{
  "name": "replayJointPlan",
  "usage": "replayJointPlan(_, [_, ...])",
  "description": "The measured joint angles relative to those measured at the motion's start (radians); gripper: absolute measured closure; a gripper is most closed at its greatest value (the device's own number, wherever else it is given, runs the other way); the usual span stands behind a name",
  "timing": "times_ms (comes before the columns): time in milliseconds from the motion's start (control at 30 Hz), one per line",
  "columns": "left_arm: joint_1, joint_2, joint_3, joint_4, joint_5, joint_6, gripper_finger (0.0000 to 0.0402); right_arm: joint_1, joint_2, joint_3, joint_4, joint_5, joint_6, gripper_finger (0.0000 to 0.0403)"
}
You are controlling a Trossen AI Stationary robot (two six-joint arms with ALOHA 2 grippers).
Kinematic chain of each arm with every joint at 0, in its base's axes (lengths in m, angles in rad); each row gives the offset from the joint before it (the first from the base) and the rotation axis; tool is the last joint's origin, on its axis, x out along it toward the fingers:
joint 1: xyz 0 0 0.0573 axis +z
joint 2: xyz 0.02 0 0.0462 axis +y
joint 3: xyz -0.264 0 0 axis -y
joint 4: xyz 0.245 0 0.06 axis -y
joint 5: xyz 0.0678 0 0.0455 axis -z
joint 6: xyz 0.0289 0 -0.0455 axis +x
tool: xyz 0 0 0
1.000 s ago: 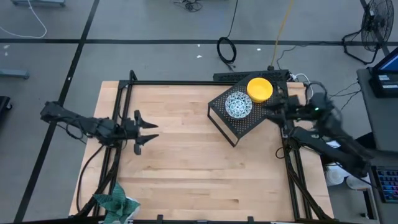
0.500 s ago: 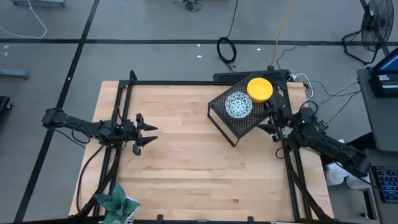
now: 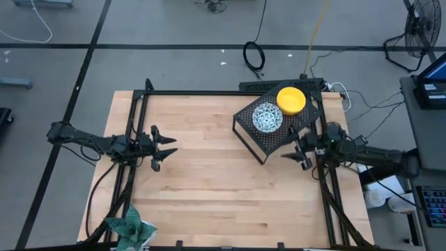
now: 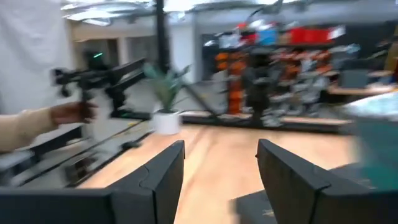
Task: Pick & Place Mini bowls
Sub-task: Return to Home Position
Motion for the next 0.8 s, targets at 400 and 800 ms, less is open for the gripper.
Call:
replayJointPlan(400, [0.000, 0.000, 0.001, 0.006, 0.000, -0.001, 0.0194, 0.319, -0.044, 0.084, -0.307, 0.367, -0.234, 0.0211])
replayJointPlan(800, [0.000, 0.004, 0.001, 0.010, -0.002, -0.001, 0.0216, 0.322, -0.328, 0.111, -0.354, 0.446, -0.241, 0.0217])
